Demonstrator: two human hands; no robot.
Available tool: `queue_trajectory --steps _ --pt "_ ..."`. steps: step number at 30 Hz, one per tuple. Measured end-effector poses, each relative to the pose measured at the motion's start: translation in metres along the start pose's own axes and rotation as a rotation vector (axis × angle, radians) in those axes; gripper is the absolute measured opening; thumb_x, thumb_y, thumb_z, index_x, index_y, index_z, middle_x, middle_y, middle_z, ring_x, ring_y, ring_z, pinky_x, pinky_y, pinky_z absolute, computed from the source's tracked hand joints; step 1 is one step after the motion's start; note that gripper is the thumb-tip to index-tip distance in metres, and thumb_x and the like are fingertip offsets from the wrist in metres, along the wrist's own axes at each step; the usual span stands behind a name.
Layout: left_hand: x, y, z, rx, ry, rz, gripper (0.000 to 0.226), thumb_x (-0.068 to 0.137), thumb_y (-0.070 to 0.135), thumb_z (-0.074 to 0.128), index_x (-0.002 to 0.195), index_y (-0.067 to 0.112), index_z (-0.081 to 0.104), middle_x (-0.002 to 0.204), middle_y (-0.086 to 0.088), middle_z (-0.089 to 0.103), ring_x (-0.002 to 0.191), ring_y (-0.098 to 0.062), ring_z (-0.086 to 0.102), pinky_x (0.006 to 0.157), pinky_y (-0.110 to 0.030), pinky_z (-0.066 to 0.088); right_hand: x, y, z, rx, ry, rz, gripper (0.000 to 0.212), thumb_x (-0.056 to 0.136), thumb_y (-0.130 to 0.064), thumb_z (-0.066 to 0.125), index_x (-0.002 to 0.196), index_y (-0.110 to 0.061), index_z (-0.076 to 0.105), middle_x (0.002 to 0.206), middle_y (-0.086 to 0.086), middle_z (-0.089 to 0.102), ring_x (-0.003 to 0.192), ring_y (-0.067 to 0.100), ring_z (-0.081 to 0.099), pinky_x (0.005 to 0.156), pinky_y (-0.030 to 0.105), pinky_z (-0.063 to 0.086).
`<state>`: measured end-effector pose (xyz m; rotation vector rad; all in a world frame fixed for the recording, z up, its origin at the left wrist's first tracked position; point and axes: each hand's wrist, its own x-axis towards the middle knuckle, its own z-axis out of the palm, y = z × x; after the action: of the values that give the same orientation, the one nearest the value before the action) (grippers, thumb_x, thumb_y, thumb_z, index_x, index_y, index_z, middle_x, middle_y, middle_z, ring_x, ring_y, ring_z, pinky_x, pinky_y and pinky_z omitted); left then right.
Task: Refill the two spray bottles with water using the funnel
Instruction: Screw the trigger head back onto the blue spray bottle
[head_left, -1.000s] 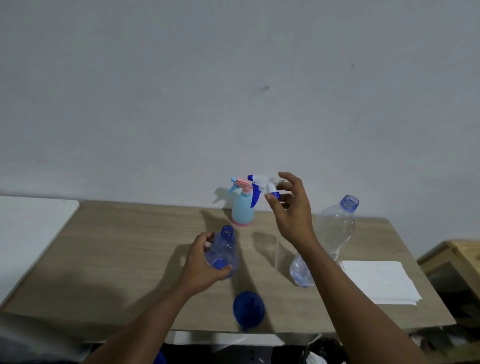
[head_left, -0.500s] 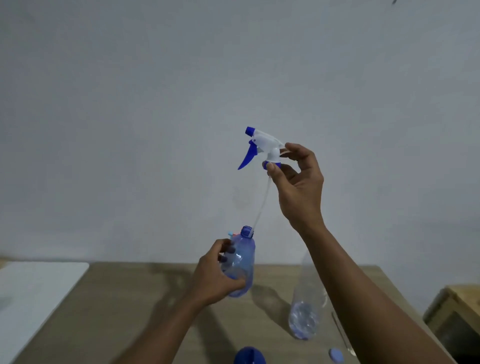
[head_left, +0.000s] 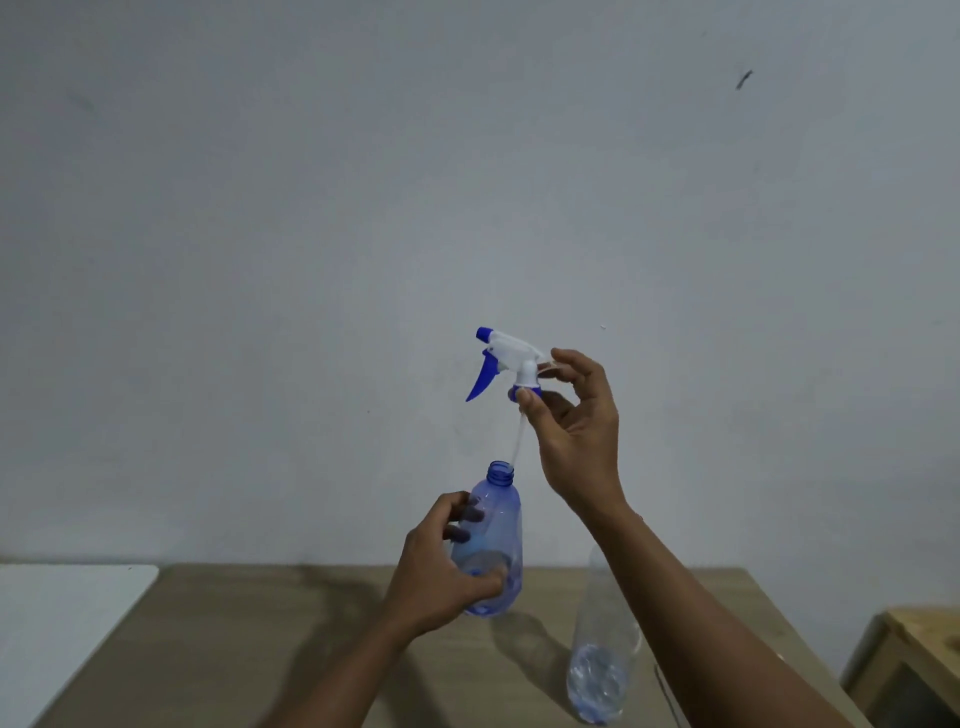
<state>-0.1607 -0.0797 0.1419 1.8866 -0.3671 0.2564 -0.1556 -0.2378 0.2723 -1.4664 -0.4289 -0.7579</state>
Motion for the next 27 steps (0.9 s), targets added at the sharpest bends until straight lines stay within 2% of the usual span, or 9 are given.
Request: queue_trajectory --steps 3,5,11,15,19,24,27 --pt "0.004 0.007 0.002 0.008 -0.024 0.007 0.082 0.049 0.042 0.084 0.124 0.030 0.051 0.117 0.020 0.060 0.104 -0.012 0.061 0.077 -0.021 0.059 -0.007 0.012 0.001 0.003 -0.014 0.034 0.028 0.094 0.001 0.064 0.116 -0.015 0.057 0.115 0.008 0.064 0.091 0.024 0.076 0.082 0.041 0.059" --pt "0.005 0.010 0.003 0.018 -0.037 0.008 0.086 0.049 0.045 0.082 0.127 0.028 0.050 0.119 0.018 0.059 0.106 -0.013 0.061 0.080 -0.020 0.058 -0.008 0.017 0.001 -0.027 -0.037 0.028 0.024 0.097 0.002 0.060 0.114 -0.014 0.061 0.123 0.013 0.062 0.095 0.022 0.075 0.083 0.041 0.060" --pt "0.007 0.010 0.001 0.007 -0.030 0.011 0.084 0.051 0.043 0.086 0.125 0.034 0.048 0.118 0.019 0.059 0.107 -0.014 0.061 0.079 -0.019 0.058 -0.011 0.017 -0.002 -0.057 -0.119 0.015 0.030 0.100 0.002 0.052 0.122 -0.015 0.064 0.133 0.004 0.059 0.101 0.018 0.074 0.087 0.031 0.060" --pt "0.005 0.013 0.000 -0.002 -0.024 0.024 0.081 0.057 0.034 0.091 0.126 0.034 0.047 0.119 0.019 0.059 0.107 -0.014 0.061 0.077 -0.015 0.057 -0.013 0.013 -0.006 -0.015 -0.134 0.042 0.029 0.096 0.005 0.059 0.120 -0.010 0.067 0.131 0.004 0.060 0.100 0.019 0.075 0.084 0.027 0.059" --pt "0.004 0.016 -0.002 -0.045 -0.012 0.026 0.090 0.053 0.050 0.086 0.133 0.030 0.049 0.125 0.016 0.061 0.111 -0.016 0.062 0.087 -0.028 0.060 -0.017 0.009 -0.011 -0.065 -0.185 0.046 0.031 0.091 0.003 0.068 0.114 -0.017 0.071 0.127 0.000 0.064 0.098 0.020 0.072 0.080 0.021 0.057" --pt "0.006 0.019 -0.006 -0.046 0.005 0.050 0.097 0.054 0.062 0.081 0.138 0.027 0.049 0.129 0.013 0.062 0.113 -0.016 0.063 0.091 -0.029 0.058 -0.021 0.009 -0.012 -0.040 -0.262 0.059 0.033 0.090 0.001 0.069 0.116 -0.020 0.072 0.125 -0.003 0.066 0.103 0.023 0.070 0.088 0.027 0.058" --pt "0.005 0.020 -0.005 -0.070 0.021 0.024 0.105 0.048 0.077 0.077 0.137 0.028 0.050 0.129 0.012 0.063 0.113 -0.016 0.064 0.094 -0.031 0.058 -0.024 0.004 -0.011 -0.040 -0.261 0.058 0.035 0.089 -0.002 0.070 0.115 -0.025 0.072 0.125 -0.007 0.066 0.105 0.021 0.070 0.087 0.026 0.058"
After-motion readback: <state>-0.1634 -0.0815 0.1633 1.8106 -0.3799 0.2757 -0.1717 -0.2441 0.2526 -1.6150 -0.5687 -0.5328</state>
